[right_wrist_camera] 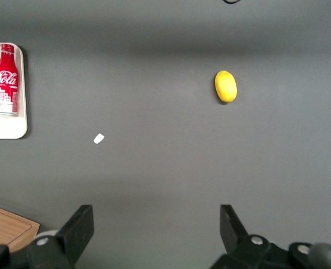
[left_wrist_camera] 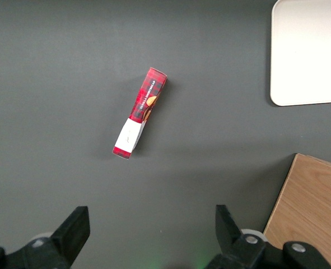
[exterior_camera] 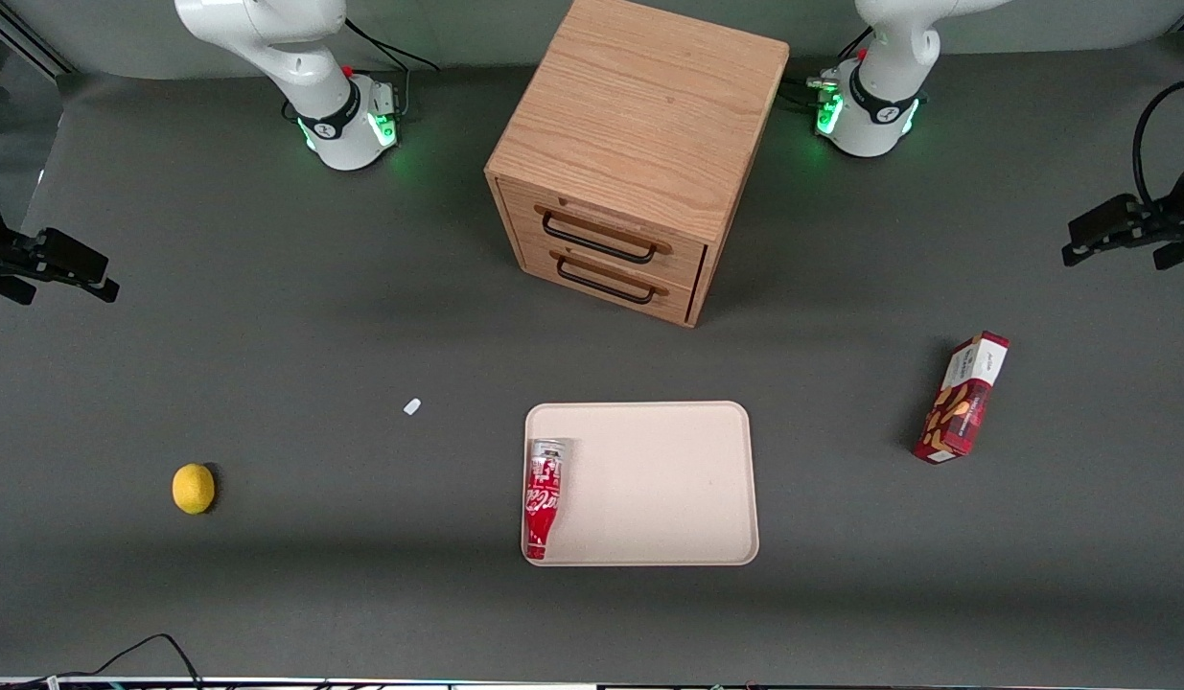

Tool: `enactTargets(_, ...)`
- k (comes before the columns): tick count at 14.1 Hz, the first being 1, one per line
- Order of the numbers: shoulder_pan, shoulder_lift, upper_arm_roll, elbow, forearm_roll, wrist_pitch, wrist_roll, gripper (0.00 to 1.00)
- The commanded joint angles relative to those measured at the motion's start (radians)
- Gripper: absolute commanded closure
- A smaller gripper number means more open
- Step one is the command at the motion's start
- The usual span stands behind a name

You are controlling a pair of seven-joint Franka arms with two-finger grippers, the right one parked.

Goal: Place red cookie box on tray
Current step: 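Move the left gripper down over the red shortbread cookie box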

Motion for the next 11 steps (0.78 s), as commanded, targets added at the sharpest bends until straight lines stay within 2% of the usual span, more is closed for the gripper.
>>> enactTargets(1,0.004,-0.013,-0.01,-0.075,0.02,0.027,0.013,0.0)
enactTargets(5,0.011,-0.012,-0.002,-0.28,0.066,0.262,0.203,0.0)
enactTargets(7,0.025,0.002,-0.001,-0.373,0.08,0.377,0.228,0.0)
enactTargets(9,0.025,0.034,-0.001,-0.452,0.149,0.529,0.271,0.0)
enactTargets(11,0.025,0.081,-0.001,-0.495,0.166,0.647,0.274,0.0)
